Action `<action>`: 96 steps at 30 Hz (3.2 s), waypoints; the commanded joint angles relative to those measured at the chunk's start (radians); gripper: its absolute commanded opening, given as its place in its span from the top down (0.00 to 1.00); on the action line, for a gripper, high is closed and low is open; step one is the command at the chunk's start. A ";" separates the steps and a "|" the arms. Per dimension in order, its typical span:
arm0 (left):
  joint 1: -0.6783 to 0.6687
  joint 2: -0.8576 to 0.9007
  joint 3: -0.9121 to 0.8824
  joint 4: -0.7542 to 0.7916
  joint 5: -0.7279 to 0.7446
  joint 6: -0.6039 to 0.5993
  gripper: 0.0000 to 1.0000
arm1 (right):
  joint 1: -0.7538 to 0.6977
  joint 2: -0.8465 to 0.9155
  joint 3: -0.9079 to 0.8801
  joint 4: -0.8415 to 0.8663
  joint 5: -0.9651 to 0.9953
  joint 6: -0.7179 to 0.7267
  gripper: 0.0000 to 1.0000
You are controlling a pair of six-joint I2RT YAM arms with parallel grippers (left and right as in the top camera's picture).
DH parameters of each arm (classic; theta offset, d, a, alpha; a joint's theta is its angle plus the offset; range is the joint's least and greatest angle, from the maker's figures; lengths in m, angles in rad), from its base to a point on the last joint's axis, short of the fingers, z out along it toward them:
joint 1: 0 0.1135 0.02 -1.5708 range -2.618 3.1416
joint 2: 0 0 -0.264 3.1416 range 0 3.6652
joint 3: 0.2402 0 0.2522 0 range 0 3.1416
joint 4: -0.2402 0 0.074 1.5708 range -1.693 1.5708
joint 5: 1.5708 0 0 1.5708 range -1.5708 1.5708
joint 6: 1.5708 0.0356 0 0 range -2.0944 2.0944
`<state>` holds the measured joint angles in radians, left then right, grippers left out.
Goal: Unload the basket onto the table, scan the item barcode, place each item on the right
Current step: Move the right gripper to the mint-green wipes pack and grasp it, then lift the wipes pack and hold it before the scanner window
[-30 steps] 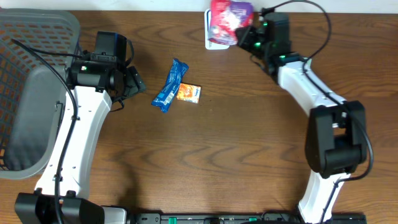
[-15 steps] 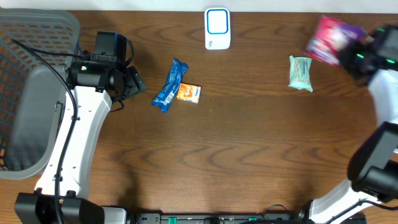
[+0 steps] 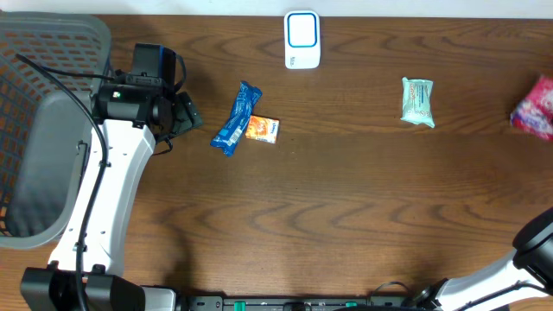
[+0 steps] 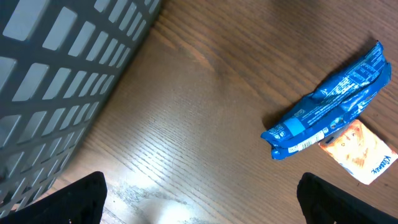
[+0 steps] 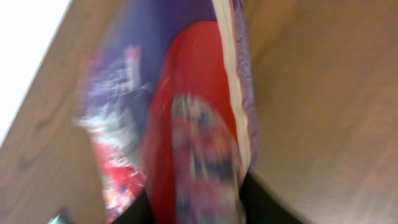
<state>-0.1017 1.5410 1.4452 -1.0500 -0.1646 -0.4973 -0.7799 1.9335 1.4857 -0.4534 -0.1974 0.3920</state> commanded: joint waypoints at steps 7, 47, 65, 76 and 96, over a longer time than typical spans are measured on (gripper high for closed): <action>0.000 -0.005 -0.003 -0.004 -0.020 -0.005 0.02 | -0.010 0.069 0.006 -0.057 -0.117 -0.027 0.24; 0.000 -0.005 -0.003 -0.004 -0.020 -0.005 0.02 | 0.516 0.188 -0.062 0.049 -0.165 -0.187 0.06; 0.000 -0.005 -0.003 -0.004 -0.020 -0.005 0.02 | 0.526 0.270 -0.062 0.101 -0.194 -0.198 0.50; 0.000 -0.005 -0.003 -0.004 -0.020 -0.005 0.02 | 0.599 0.267 -0.058 0.121 -0.575 -0.052 0.99; 0.000 -0.005 -0.003 -0.004 -0.020 -0.005 0.02 | 1.043 0.126 0.110 0.325 0.149 0.140 0.99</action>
<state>-0.1017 1.5410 1.4452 -1.0500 -0.1646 -0.4973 0.2184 2.0636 1.5887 -0.1490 -0.2649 0.4927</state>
